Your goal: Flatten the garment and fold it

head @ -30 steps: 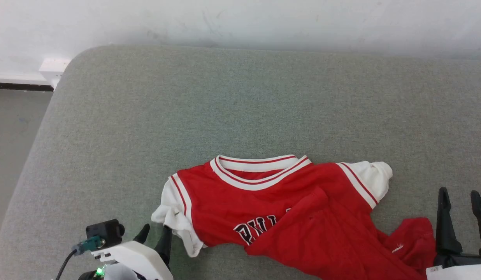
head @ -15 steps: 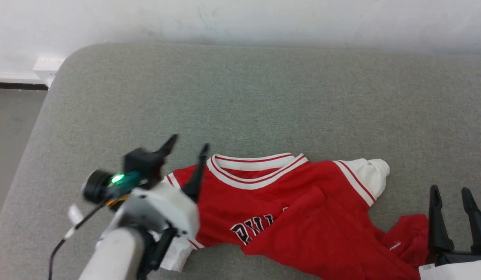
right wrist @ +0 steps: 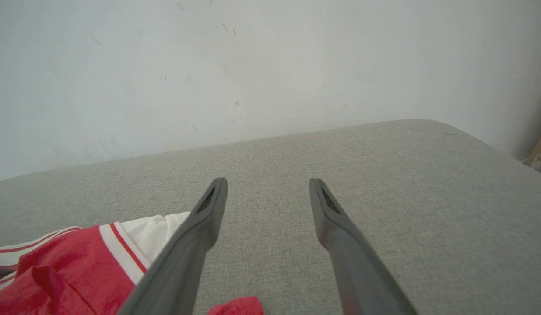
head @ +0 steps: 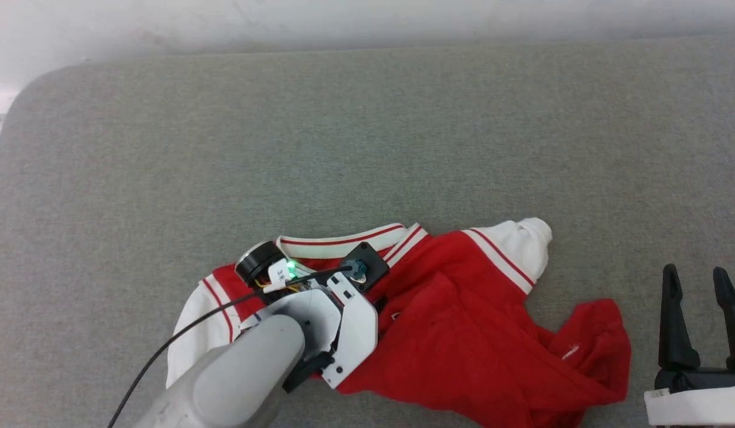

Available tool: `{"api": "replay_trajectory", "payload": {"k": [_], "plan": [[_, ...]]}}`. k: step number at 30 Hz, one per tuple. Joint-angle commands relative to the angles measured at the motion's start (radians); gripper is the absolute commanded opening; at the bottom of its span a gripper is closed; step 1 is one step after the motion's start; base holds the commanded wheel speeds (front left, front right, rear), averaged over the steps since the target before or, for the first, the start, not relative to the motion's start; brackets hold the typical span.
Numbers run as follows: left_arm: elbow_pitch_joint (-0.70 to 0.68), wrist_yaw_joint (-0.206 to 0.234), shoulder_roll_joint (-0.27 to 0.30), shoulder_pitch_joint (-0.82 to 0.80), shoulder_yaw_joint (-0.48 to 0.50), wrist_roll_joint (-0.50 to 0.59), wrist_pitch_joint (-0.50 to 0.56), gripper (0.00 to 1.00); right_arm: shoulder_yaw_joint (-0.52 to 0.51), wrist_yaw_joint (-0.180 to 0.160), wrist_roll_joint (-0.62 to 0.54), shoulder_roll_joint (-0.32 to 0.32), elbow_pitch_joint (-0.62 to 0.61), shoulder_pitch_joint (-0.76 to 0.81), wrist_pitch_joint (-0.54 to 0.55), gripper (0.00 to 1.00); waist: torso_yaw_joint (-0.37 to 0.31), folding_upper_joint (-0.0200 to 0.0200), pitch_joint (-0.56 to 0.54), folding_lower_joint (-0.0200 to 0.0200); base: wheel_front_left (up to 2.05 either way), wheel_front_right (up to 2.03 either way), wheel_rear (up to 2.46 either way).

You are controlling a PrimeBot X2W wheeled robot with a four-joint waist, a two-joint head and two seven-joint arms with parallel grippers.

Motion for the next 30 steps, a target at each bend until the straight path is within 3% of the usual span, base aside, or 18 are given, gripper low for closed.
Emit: {"api": "replay_trajectory", "payload": {"k": [1,5,6,7,8,19,26,28,30], "plan": [[0.052,-0.006,0.024,-0.041,-0.065,-0.047,0.026,1.0,0.0,-0.001,0.001,0.002,-0.006,-0.007,0.003,1.0,-0.036,0.0,0.02,-0.0001,0.0,0.0,0.0],[0.138,-0.006,0.056,-0.088,-0.13,-0.097,0.022,1.0,-0.002,-0.001,0.003,0.002,-0.011,-0.005,0.003,1.0,-0.048,0.0,0.025,-0.0001,0.0,0.0,0.0],[0.154,-0.006,0.058,-0.095,-0.134,-0.1,0.013,0.85,-0.004,-0.001,0.003,0.002,-0.012,-0.004,0.002,1.0,-0.048,0.0,0.025,-0.0001,0.0,0.0,0.0],[0.169,-0.006,0.057,-0.099,-0.132,-0.105,-0.004,0.48,-0.006,-0.001,0.004,0.002,-0.014,-0.002,0.002,1.0,-0.047,0.0,0.025,-0.0001,0.0,0.0,0.0],[0.183,-0.005,0.055,-0.101,-0.126,-0.108,-0.023,0.0,-0.009,-0.001,0.004,0.002,-0.015,0.0,0.002,1.0,-0.046,0.0,0.024,-0.0001,0.0,0.0,0.0],[0.208,0.045,-0.002,-0.188,-0.107,-0.061,-0.226,0.0,-0.008,-0.001,0.003,0.002,-0.026,0.008,0.014,1.0,-0.029,0.0,0.01,-0.0001,0.0,0.0,0.0],[0.165,0.065,-0.063,-0.32,-0.088,-0.03,-0.314,0.0,0.001,-0.001,0.007,0.002,-0.034,0.002,0.017,1.0,-0.06,0.0,0.043,-0.0001,0.0,0.0,0.0],[0.165,0.083,-0.073,-0.381,-0.073,-0.015,-0.335,0.22,0.005,-0.001,0.011,0.002,-0.031,-0.005,0.013,1.0,-0.082,0.0,0.063,-0.0001,0.0,0.0,0.0],[0.171,0.09,-0.071,-0.4,-0.07,-0.006,-0.34,0.27,0.006,-0.001,0.013,0.002,-0.03,-0.009,0.012,1.0,-0.09,0.0,0.069,-0.0001,0.0,0.0,0.0]]}}
